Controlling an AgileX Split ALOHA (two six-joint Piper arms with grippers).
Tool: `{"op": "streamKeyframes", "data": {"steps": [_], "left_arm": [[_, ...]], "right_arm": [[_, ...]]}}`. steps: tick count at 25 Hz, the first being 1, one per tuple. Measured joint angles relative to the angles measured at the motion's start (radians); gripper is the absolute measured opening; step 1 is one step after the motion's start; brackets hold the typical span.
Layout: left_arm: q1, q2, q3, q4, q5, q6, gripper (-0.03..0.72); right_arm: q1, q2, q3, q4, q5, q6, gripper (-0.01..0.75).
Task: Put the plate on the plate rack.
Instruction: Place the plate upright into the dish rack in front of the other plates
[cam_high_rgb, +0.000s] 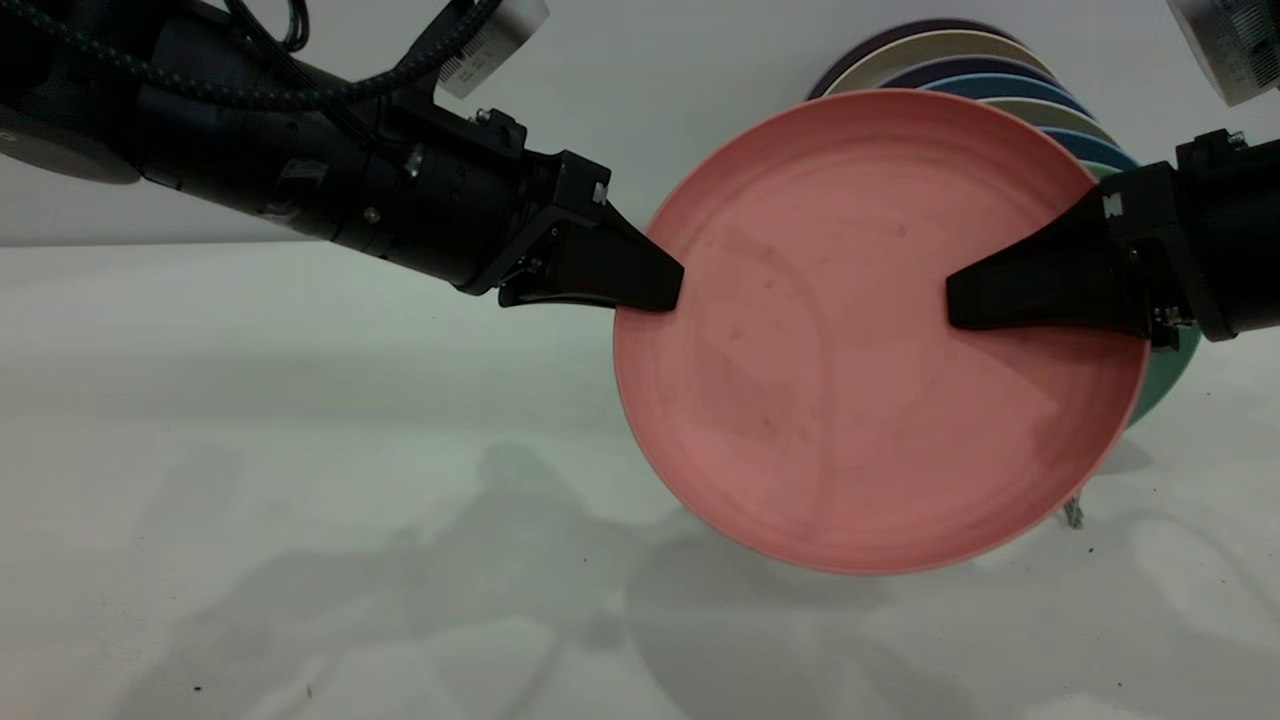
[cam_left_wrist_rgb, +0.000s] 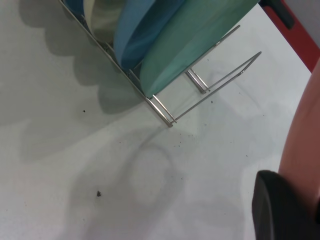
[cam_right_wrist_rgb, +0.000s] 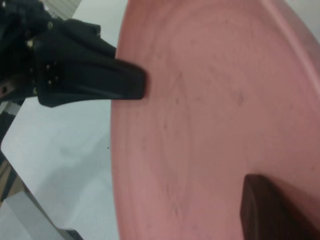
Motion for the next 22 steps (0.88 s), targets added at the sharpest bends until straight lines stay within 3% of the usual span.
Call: {"op": "streamKeyframes", "data": {"steps": [5, 11, 14, 22], "left_arm": [[0.029, 0.0, 0.0, 0.016, 0.053, -0.02, 0.095], [0.143, 0.0, 0.0, 0.057, 0.087, -0.094, 0.31], [0.198, 0.0, 0.0, 0.1, 0.087, -0.144, 0.375], [0.289, 0.0, 0.0, 0.271, 0.086, -0.266, 0.393]], "right_arm": [[-0.015, -0.008, -0.007, -0.057, -0.009, 0.0, 0.129], [-0.111, -0.09, -0.008, -0.254, -0.029, -0.007, 0.129], [-0.134, -0.13, -0.008, -0.321, -0.029, -0.02, 0.129], [-0.139, -0.231, -0.008, -0.484, -0.086, -0.157, 0.129]]}}
